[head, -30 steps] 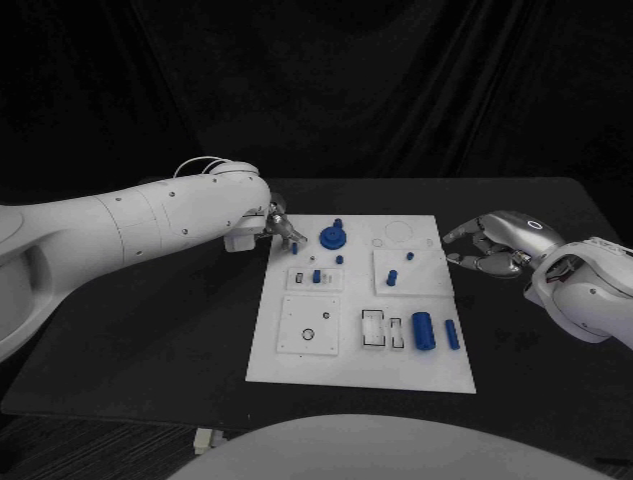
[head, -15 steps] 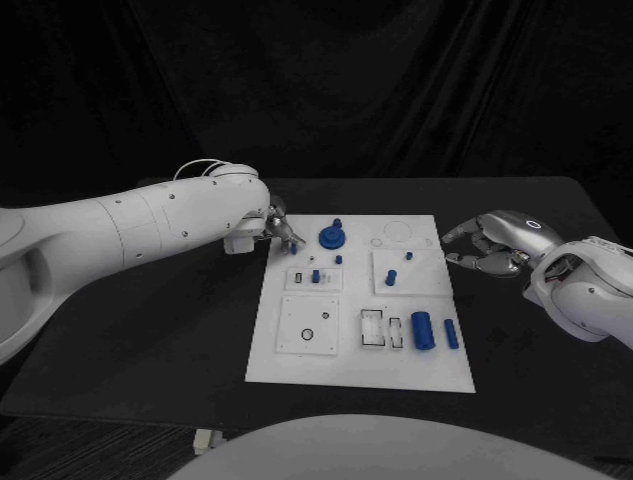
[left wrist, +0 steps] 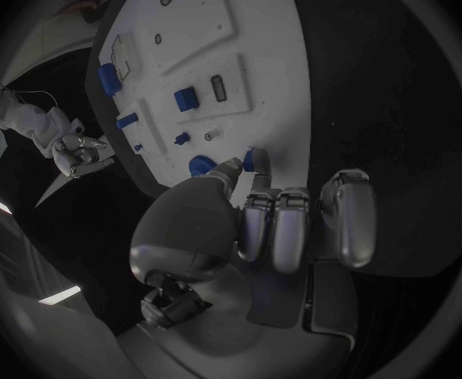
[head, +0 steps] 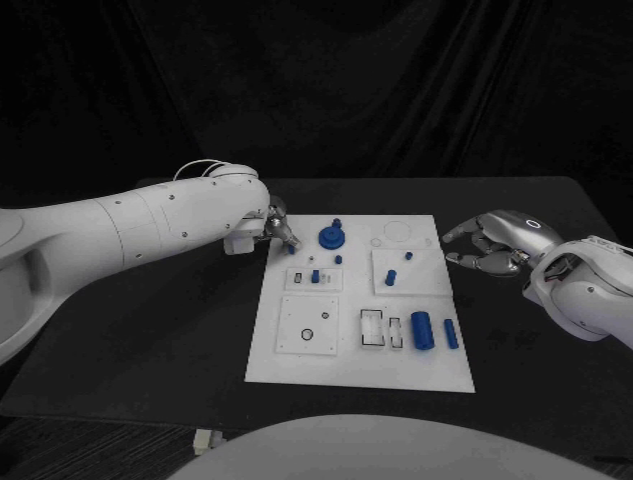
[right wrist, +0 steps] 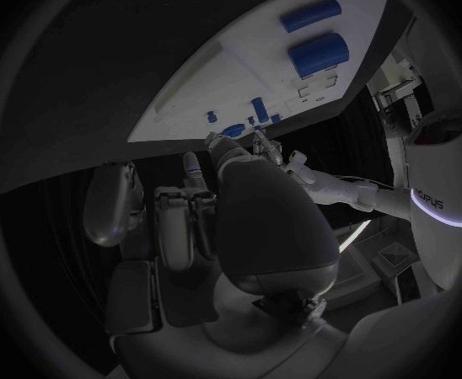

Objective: Assemble the parts on the task board

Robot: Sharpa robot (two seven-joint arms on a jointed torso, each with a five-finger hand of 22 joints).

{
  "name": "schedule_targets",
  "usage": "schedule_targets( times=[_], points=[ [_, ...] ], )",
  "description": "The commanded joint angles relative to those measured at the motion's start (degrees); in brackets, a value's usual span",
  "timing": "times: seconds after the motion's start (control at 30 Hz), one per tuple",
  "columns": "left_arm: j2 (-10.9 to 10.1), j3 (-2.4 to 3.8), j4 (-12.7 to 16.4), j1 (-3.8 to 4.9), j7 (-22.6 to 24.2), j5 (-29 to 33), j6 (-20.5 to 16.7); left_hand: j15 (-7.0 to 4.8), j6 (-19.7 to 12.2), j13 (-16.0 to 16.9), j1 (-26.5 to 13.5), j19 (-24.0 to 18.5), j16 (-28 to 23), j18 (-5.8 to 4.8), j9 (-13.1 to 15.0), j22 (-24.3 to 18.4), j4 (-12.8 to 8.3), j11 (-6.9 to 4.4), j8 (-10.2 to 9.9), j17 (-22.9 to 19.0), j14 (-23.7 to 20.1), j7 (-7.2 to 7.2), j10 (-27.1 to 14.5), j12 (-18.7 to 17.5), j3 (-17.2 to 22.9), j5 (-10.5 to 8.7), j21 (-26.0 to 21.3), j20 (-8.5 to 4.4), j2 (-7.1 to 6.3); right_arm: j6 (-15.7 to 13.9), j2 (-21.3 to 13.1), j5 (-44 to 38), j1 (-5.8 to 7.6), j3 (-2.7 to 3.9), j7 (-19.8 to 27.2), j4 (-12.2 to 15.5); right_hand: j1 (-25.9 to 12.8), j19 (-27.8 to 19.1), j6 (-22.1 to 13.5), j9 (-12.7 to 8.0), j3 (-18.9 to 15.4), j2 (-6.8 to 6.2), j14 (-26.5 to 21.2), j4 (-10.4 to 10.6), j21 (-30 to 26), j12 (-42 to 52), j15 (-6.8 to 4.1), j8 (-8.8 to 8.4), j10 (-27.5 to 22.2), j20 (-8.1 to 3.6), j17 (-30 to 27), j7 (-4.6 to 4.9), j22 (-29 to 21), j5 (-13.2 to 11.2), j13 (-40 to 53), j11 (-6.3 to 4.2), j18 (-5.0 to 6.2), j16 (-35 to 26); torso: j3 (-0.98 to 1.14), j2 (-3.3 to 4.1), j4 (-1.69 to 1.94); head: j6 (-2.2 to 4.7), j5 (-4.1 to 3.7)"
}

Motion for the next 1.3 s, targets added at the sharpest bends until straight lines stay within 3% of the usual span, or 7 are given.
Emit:
schedule_targets(
  times=[0.03,0.13,0.3,0.4,0.6,0.9,1.3],
  points=[
    [0.1,0.05,0.1,-0.13,2.0,0.0,-0.1,-0.21,-0.1,15.1,1.2,-0.3,0.2,0.44,0.0,11.1,-0.9,-0.24,-0.5,15.1,6.1,-0.47,6.0,0.2,0.9,2.25,-0.3,-0.01,-0.07,-0.2,0.0,-0.1,-0.14,0.03,-0.5,0.0,0.2,-0.3,0.4,0.0,0.3,-0.01,6.1,-0.1,-0.3,0.1,0.35,-0.38,6.1,0.22,15.1,0.14,9.4,0.2,15.1,0.38,1.1,0.1,0.0,0.0,-0.01,-0.01,0.02],
    [0.1,0.05,0.2,-0.13,2.5,0.0,-0.3,-0.33,0.2,15.1,2.4,-0.3,0.2,0.44,0.2,11.1,-2.3,-0.4,-0.4,15.1,6.1,-0.62,6.0,0.2,2.9,5.37,-0.2,-0.17,-0.26,-0.2,0.0,-0.1,-0.14,0.03,-0.5,-0.1,0.3,-0.3,0.4,-0.1,0.4,0.02,6.1,-0.1,-0.2,0.1,0.35,-0.39,6.1,0.22,15.1,0.14,9.4,0.3,15.1,0.39,1.1,0.1,0.0,0.01,0.01,-0.01,0.07],
    [0.0,0.05,0.4,-0.14,2.8,0.0,-0.3,-0.48,0.6,15.1,3.0,-0.3,0.2,0.43,0.5,11.1,-4.0,-0.55,-0.5,15.1,6.1,-0.78,6.0,0.2,7.0,6.73,-0.2,-0.3,-1.17,-0.1,0.1,-0.1,-0.15,0.03,-0.6,-0.1,0.4,-0.3,0.4,-0.1,0.5,0.05,6.1,-0.2,-0.3,0.1,0.36,-0.39,6.1,0.22,15.1,0.15,9.4,0.3,15.1,0.4,1.1,0.1,0.01,0.01,0.01,-0.01,0.15],
    [-0.2,0.05,0.5,-0.15,3.0,0.0,-0.6,-0.5,0.7,15.1,2.3,-0.3,0.2,0.4,1.0,11.1,-5.7,-0.5,-0.4,15.1,6.1,-0.61,6.0,0.2,12.6,11.01,-0.1,-0.34,-2.86,0.0,0.1,-0.1,-0.15,0.03,-0.7,-0.1,0.4,-0.3,0.5,-0.1,0.6,0.09,6.1,-0.2,-0.4,0.1,0.36,-0.4,6.1,0.23,15.1,0.15,9.4,0.4,15.1,0.4,1.12,0.1,0.0,0.01,0.03,-0.01,0.22],
    [-1.2,0.05,1.5,-0.14,3.2,0.0,-1.7,-0.36,0.8,15.1,0.5,-0.3,0.2,0.4,2.0,11.1,-8.0,-0.29,-0.2,15.1,6.1,-0.23,6.0,0.2,19.7,14.19,-0.1,-0.24,-4.77,0.1,-0.1,-0.1,-0.15,0.03,-0.8,0.1,0.4,-0.3,0.5,-0.1,0.6,0.09,6.1,-0.2,-0.4,0.1,0.36,-0.4,6.1,0.23,15.1,0.15,9.4,0.4,15.1,0.4,1.12,0.1,0.0,0.01,0.05,-0.01,0.18],
    [-4.3,0.06,6.8,0.3,1.7,0.5,-2.7,-0.31,0.9,15.1,-0.3,-0.2,0.2,0.36,2.2,11.2,-8.9,-0.23,-0.2,15.1,6.1,-0.12,6.0,0.2,21.7,14.41,0.0,-0.18,-5.43,0.3,-0.8,-0.1,-0.15,0.03,-1.1,0.4,0.5,-0.4,0.5,-0.1,0.7,0.16,6.1,-0.3,-0.4,0.1,0.37,-0.42,6.1,0.23,15.1,0.17,9.4,0.4,15.1,0.42,1.13,0.1,0.0,-0.01,0.06,-0.01,0.05],
    [-7.2,0.06,13.2,1.69,-4.6,9.8,1.7,-0.25,0.7,15.1,-1.5,-0.2,0.2,0.39,1.9,11.1,-9.0,-0.14,-0.8,15.1,6.1,-0.05,6.0,0.2,22.6,13.05,0.0,-0.13,-5.86,0.3,-0.9,-0.1,-0.15,0.03,-1.3,0.4,0.5,-0.4,0.5,-0.1,0.7,0.17,6.1,-0.3,-0.4,0.1,0.37,-0.42,6.1,0.23,15.1,0.17,9.4,0.5,15.1,0.42,1.13,0.1,0.0,-0.01,0.0,-0.01,0.53]
  ],
)
